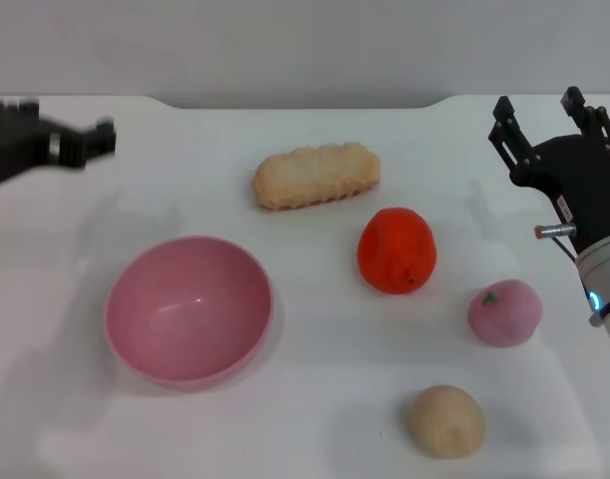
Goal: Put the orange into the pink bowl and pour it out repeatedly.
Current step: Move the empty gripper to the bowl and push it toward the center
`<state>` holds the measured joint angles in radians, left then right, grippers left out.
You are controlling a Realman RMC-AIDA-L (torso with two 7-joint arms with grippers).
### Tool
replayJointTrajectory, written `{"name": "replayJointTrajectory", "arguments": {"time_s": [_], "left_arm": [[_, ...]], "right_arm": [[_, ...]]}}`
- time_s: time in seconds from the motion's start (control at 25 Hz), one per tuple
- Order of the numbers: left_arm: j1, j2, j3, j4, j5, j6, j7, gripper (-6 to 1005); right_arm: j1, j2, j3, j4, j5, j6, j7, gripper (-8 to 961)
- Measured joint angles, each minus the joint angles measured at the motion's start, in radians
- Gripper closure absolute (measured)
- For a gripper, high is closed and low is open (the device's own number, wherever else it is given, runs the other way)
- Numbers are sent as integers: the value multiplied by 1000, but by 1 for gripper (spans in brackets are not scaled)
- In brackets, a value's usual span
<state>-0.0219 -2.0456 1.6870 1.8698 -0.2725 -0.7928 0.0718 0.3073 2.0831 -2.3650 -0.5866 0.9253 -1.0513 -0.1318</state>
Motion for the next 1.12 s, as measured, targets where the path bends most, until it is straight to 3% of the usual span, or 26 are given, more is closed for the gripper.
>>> {"name": "replayJointTrajectory", "arguments": {"time_s": [0.08, 0.12, 0.16, 0.2, 0.24, 0.36, 0.52, 0.8, 0.92, 1.12], "left_arm": [[0, 0, 0, 0, 0, 0, 0, 199], [9, -13, -8, 63, 4, -135, 33, 199], [9, -13, -8, 63, 4, -135, 33, 199], [9, -12, 7, 109, 5, -317, 49, 199], [8, -13, 18, 110, 6, -349, 49, 199], [8, -13, 18, 110, 6, -349, 49, 199], [7, -14, 113, 100, 6, -384, 34, 198], [-1, -13, 138, 92, 5, -387, 23, 194], [-24, -13, 140, 10, 5, -344, 17, 195], [-36, -13, 140, -32, 5, -297, 21, 198]], "right_arm": [[0, 0, 0, -1, 1, 0, 0, 165], [0, 0, 0, 0, 2, 1, 0, 165], [0, 0, 0, 1, 2, 2, 0, 165], [1, 0, 0, 1, 2, 2, 0, 165], [0, 0, 0, 1, 2, 2, 0, 165], [0, 0, 0, -1, 2, 2, 0, 165], [2, 0, 0, -2, 2, 2, 0, 165], [5, -1, 1, -4, 0, 2, 0, 166], [5, -1, 1, -3, -1, 2, 0, 166], [5, -2, 0, -3, -2, 2, 0, 166]]}}
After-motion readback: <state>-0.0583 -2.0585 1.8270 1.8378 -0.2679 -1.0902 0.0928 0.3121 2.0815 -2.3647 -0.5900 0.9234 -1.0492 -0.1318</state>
